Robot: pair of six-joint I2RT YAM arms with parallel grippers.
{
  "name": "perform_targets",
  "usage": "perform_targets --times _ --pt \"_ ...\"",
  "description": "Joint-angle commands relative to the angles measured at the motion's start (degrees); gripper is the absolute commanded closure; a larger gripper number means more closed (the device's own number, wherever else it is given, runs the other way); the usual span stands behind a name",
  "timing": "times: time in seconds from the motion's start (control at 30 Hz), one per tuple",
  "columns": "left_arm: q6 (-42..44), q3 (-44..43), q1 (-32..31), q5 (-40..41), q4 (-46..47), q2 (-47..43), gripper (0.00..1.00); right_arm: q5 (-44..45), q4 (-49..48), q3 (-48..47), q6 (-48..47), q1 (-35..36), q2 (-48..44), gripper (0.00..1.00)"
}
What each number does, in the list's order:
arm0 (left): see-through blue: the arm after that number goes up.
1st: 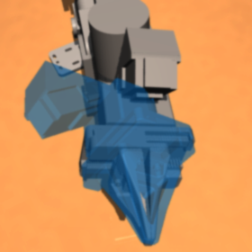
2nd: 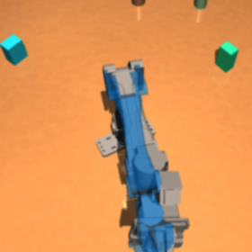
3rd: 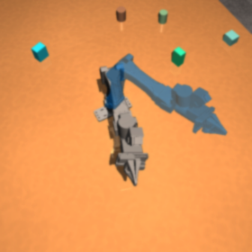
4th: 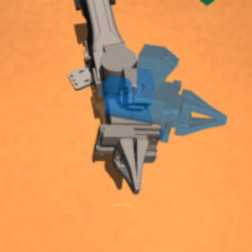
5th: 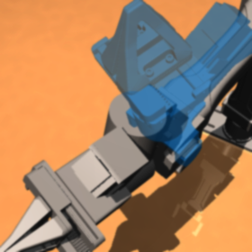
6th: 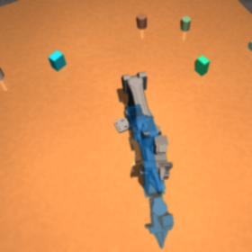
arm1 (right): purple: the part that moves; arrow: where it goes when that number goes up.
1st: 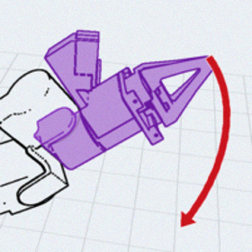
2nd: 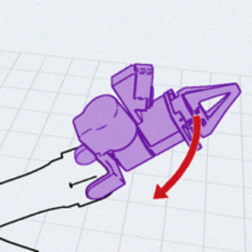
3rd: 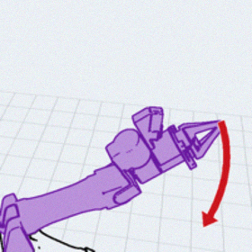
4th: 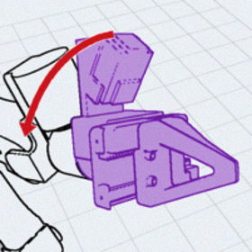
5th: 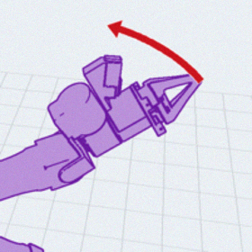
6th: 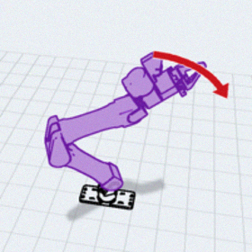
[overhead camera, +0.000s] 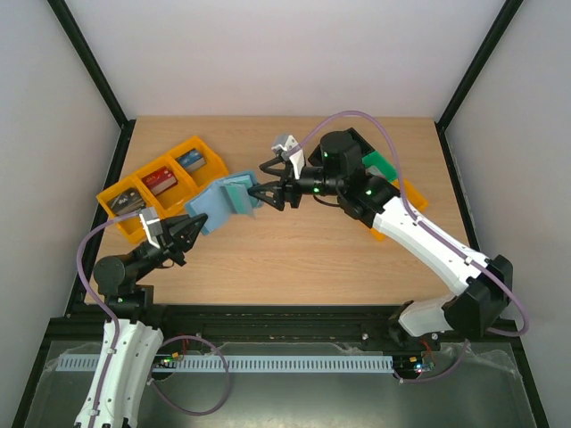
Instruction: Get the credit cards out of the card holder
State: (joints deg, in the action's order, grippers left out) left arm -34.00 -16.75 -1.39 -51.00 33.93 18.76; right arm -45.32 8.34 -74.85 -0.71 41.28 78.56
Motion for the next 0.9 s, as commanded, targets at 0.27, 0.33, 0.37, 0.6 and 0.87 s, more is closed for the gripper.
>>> perform_targets --times 0.27,0.33,0.37,0.6,0.87 --pt "-0.9 -0.8 -0.2 0.4 4.3 -0.6 0.98 -6.4 -5.7 -1.5 5.1 2.2 4.8 0.29" --pt "-1.0 -0.7 -0.2 0.8 3.4 -0.6 0.98 -7.9 -6.1 -2.0 5.4 2.9 5.5 0.37" --pt "-1.0 -0.8 -0.2 1.2 2.8 -0.6 0.98 -8.7 -6.8 -2.0 5.7 3.2 5.6 0.38" --pt "-1.6 0.4 -0.2 6.9 -3.7 -0.4 0.98 -9.5 -10.8 -0.9 9.4 5.7 7.1 0.59" --pt "-1.2 1.0 -0.2 7.8 -5.6 -0.5 0.98 -0.7 -6.4 -6.2 10.9 9.3 11.7 0.96"
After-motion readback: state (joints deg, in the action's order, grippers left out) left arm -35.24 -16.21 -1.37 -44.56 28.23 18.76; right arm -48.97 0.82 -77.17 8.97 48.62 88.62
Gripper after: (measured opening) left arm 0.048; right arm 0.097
